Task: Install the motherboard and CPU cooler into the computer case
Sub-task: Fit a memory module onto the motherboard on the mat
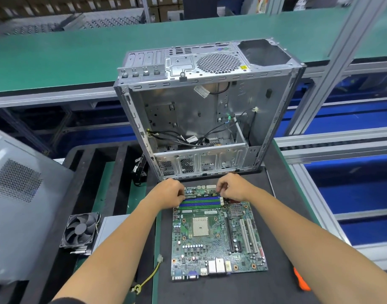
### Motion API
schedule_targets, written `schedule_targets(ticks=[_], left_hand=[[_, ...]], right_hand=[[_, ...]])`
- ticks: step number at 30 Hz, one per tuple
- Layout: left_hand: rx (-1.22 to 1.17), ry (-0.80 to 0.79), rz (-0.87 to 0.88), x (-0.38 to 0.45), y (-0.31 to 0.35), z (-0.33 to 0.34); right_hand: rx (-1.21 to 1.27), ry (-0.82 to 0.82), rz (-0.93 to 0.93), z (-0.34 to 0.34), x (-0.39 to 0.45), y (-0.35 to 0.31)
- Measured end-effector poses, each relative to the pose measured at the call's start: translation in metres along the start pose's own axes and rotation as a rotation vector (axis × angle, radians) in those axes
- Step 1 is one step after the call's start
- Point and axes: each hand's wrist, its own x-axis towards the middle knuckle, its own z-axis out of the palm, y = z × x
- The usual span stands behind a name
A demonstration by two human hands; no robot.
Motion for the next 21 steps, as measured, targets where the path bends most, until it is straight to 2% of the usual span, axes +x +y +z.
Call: schedule_targets(ticks=[15, 21], left_hand=[[-0.053, -0.016, 0.028, -0.002, 0.009, 0.001], [-0.094, 0.103, -0.033, -0.001, 0.011, 0.012]], right_hand=[[-0.009, 0.05, 0.131, 0.005, -0.004, 0.001], [0.044, 0.101, 0.194, 0.008, -0.001, 0.001]])
